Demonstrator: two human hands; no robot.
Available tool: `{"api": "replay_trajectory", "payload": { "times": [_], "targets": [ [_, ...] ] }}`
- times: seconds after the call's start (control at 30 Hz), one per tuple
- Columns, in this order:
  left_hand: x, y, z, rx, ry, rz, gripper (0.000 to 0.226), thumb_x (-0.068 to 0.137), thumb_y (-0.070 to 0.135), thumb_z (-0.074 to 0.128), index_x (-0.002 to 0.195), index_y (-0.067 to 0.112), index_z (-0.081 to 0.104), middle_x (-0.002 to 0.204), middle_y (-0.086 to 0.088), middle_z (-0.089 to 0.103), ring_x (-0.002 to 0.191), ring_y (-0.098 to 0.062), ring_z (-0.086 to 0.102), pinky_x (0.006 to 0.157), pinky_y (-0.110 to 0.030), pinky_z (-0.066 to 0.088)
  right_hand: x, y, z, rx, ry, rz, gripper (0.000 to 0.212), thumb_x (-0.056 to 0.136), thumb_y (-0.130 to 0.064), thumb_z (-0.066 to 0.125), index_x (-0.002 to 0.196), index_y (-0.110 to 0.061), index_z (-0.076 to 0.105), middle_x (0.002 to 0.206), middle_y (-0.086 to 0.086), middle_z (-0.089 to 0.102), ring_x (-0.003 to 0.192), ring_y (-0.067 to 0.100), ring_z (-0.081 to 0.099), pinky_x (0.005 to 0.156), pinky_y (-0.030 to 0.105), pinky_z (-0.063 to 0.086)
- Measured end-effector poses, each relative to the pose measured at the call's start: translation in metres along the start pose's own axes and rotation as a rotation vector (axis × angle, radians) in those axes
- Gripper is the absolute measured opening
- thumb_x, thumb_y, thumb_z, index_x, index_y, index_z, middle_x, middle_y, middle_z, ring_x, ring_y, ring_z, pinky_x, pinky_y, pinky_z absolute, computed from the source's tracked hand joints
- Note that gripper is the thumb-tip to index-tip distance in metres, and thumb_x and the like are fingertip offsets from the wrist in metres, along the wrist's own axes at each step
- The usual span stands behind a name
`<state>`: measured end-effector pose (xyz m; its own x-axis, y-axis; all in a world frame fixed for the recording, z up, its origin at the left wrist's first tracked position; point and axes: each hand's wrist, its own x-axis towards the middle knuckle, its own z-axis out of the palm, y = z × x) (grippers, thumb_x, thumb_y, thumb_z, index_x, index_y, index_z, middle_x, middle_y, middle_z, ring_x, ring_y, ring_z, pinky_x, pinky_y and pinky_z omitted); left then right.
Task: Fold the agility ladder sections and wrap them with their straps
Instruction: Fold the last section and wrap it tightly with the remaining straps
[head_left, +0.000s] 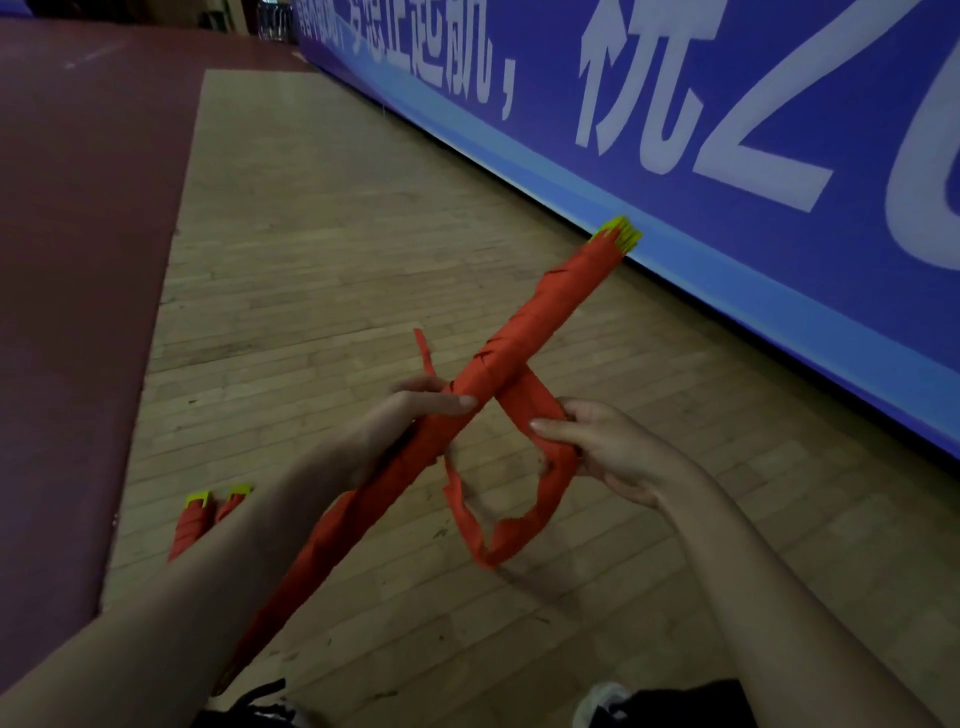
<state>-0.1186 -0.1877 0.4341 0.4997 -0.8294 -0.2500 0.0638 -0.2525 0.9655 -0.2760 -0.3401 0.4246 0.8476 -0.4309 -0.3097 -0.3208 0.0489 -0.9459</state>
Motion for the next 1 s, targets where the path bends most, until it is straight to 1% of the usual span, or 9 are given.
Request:
{"api": "replay_trajectory", "payload": {
  "times": [0.07,0.13,0.27,0.37,0.47,0.57,0.7,0.87,1.0],
  "targets": [
    [0.006,-0.004,0.000,0.046,0.122,-0.009,0.028,0.072,0.023,0.079,0.093,0.010,0.064,0.070,-0.004,0.064,0.057,-0.015,0.060,0.052,-0.024,0.047,0.003,0.002,0.005,-0.003,0.064,-0.044,0.012,0.095,-0.016,0.056,0.099,-0.009,0.064,0.068,0.007,0.062,0.052,0.014,0.057,0.054,0.029,0.051],
    [0.008,-0.007,0.003,0.072,0.192,-0.025,0.030,0.071,0.025,0.080,0.093,0.009,0.066,0.067,-0.003,0.064,0.054,-0.014,0.059,0.051,-0.023,0.046,0.005,0.002,0.009,0.002,0.121,-0.070,0.014,0.097,-0.017,0.053,0.088,-0.010,0.061,0.051,0.002,0.050,0.035,0.008,0.042,0.037,0.019,0.036],
    [0.012,-0.009,0.009,0.074,0.245,-0.023,0.032,0.073,0.027,0.080,0.099,0.013,0.068,0.072,-0.004,0.066,0.055,-0.012,0.059,0.045,-0.015,0.044,0.006,-0.001,0.011,0.015,0.150,-0.078,0.022,0.097,-0.025,0.053,0.084,-0.009,0.057,0.039,-0.006,0.029,0.028,0.005,0.024,0.034,0.016,0.017],
    [0.015,-0.011,0.013,0.241,0.261,0.038,0.039,0.071,0.032,0.081,0.105,0.019,0.067,0.093,-0.007,0.069,0.070,-0.014,0.062,0.057,-0.019,0.046,0.011,0.000,0.020,-0.096,0.242,-0.122,0.025,0.097,-0.030,0.052,0.082,-0.012,0.061,0.037,-0.010,0.033,0.028,0.003,0.029,0.035,0.018,0.021],
    [0.018,-0.017,0.014,0.407,0.283,0.136,0.051,0.071,0.041,0.080,0.117,0.025,0.065,0.103,0.003,0.067,0.090,-0.012,0.062,0.066,-0.018,0.043,0.018,0.004,0.029,-0.256,0.353,-0.142,0.035,0.096,-0.037,0.051,0.069,-0.016,0.059,0.035,-0.013,0.042,0.036,0.003,0.042,0.045,0.024,0.030],
    [0.015,-0.024,0.020,0.830,0.396,0.316,0.063,0.075,0.055,0.071,0.131,0.034,0.054,0.110,0.005,0.063,0.101,-0.020,0.062,0.078,-0.033,0.050,0.023,0.004,0.034,-0.278,0.455,-0.146,0.046,0.095,-0.046,0.049,0.059,-0.018,0.050,0.042,-0.009,0.044,0.046,0.013,0.043,0.052,0.028,0.033],
    [0.010,-0.026,0.031,1.220,0.479,0.477,0.065,0.087,0.045,0.061,0.145,0.032,0.036,0.118,-0.003,0.048,0.104,-0.023,0.056,0.073,-0.031,0.044,0.017,-0.002,0.042,-0.175,0.475,-0.048,0.053,0.088,-0.063,0.048,0.071,-0.015,0.061,0.037,-0.013,0.041,0.043,0.009,0.042,0.045,0.026,0.029],
    [0.014,-0.039,0.030,1.322,0.542,0.777,0.069,0.051,0.028,0.091,0.114,0.014,0.065,0.089,-0.010,0.058,0.074,-0.028,0.064,0.051,-0.032,0.048,0.015,0.002,0.044,-0.038,0.447,0.092,0.061,0.082,-0.069,0.052,0.100,-0.013,0.066,0.070,-0.002,0.058,0.053,0.011,0.046,0.047,0.025,0.032],
    [0.016,-0.048,0.030,1.299,0.541,0.839,0.067,0.057,0.027,0.090,0.115,0.013,0.062,0.093,-0.009,0.059,0.078,-0.026,0.064,0.053,-0.033,0.050,0.018,0.000,0.042,0.076,0.440,0.106,0.050,0.081,-0.062,0.058,0.103,-0.017,0.067,0.095,0.005,0.070,0.054,0.012,0.047,0.043,0.024,0.030]
  ]
}}
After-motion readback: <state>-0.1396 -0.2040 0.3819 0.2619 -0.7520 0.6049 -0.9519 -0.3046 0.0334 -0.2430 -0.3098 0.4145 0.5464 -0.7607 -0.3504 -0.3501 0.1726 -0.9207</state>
